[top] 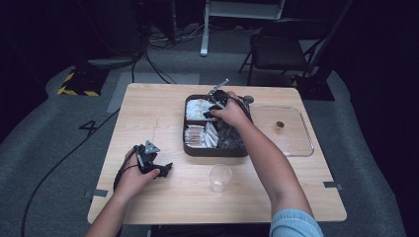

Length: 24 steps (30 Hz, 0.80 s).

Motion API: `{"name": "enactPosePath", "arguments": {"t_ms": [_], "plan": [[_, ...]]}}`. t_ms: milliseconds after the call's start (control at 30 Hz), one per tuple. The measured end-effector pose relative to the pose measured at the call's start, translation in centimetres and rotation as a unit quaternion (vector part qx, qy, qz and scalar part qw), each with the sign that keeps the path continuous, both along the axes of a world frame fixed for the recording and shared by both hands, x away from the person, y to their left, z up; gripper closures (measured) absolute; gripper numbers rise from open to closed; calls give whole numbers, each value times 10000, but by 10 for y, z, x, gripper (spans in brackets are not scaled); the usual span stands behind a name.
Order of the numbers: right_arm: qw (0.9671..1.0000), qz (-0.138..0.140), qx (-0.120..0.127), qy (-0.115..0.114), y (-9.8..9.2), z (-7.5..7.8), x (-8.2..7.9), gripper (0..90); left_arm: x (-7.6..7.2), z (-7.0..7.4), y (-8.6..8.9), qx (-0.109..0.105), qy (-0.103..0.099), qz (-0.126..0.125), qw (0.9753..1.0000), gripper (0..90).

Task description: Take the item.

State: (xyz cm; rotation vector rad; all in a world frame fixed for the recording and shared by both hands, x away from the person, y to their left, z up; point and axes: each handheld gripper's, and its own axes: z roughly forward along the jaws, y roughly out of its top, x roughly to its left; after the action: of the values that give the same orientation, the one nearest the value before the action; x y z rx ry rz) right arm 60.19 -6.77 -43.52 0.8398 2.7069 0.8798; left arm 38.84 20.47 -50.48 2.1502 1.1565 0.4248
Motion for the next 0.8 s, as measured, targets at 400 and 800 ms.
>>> {"name": "enactPosePath", "arguments": {"t_ms": [400,800], "plan": [[9993,1,-364,60,11,-11,3,571,0,0,0,-37,0,13,10000,56],[9984,47,-566,81,11,-12,4,773,0,0,0,-40,0,12,10000,56]]}}
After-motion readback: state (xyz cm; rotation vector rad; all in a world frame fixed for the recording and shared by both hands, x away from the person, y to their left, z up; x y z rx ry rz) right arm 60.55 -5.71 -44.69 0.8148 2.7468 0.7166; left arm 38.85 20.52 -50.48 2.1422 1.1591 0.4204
